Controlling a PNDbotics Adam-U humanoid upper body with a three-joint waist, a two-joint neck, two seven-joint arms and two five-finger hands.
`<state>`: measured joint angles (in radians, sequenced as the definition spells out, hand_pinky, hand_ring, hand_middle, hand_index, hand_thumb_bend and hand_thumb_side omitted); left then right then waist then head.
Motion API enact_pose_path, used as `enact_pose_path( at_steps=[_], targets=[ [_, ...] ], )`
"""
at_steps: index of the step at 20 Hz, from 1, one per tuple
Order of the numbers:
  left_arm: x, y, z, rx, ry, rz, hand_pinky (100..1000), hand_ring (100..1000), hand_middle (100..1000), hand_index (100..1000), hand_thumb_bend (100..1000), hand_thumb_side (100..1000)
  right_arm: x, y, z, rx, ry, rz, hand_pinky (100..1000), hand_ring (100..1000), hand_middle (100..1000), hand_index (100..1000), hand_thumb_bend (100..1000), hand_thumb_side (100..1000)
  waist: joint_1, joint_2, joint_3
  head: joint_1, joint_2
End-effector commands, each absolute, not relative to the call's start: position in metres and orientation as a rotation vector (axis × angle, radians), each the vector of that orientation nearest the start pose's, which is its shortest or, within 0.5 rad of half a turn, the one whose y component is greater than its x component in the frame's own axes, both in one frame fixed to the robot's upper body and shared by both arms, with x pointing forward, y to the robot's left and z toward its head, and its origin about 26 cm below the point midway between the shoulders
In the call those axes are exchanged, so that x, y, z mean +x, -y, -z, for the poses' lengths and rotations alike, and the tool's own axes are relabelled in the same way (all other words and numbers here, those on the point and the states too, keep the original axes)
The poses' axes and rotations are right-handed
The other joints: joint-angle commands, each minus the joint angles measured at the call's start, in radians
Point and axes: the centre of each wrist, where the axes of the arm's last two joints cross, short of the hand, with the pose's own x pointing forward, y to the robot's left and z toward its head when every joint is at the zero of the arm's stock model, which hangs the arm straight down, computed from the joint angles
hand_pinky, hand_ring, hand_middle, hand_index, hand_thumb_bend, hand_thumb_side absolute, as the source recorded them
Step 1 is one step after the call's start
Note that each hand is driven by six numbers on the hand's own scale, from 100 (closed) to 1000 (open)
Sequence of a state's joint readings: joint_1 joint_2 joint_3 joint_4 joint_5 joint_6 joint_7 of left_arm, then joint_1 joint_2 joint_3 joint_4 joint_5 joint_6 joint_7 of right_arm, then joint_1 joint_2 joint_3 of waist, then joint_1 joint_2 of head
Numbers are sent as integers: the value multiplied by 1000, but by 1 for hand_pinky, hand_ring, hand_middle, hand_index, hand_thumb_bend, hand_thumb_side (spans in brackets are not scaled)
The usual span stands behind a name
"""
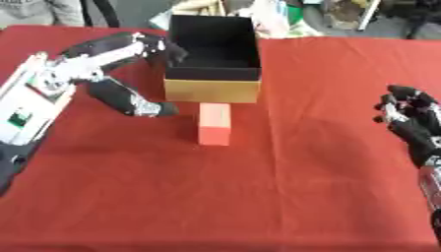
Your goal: Pick up objects on the table and place them in the box.
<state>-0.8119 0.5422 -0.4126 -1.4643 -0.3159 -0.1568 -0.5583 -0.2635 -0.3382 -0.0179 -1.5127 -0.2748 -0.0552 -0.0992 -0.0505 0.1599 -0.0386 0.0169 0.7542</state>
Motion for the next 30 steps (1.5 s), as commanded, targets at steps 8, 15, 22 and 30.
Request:
enact_pose_path(
  at_steps=[8, 15, 22, 30],
  targets=[
    [427, -179, -209, 322, 1698, 1840, 742, 773, 779, 901, 545, 454, 344, 314, -83, -91, 1849, -22, 522, 619, 582, 714, 100, 100, 4, -17, -7, 3, -1],
    [433, -171, -188, 342, 1674, 1863, 740, 770, 776, 899, 543, 438, 344, 313, -83, -86, 1850, -22, 521, 619, 582, 713, 100, 100, 1, -17, -8, 7, -3],
    [438, -166, -169, 380, 1655, 1875, 739, 765, 771, 894, 510, 394, 345, 312, -83, -81, 1851, -23, 521, 619, 582, 712, 100, 100, -3, -14, -9, 12, -6],
    [442, -164, -150, 404, 1616, 1878, 731, 735, 735, 884, 475, 333, 345, 311, -83, -80, 1850, -22, 521, 619, 582, 712, 100, 100, -5, -11, -9, 12, -7]
  ],
)
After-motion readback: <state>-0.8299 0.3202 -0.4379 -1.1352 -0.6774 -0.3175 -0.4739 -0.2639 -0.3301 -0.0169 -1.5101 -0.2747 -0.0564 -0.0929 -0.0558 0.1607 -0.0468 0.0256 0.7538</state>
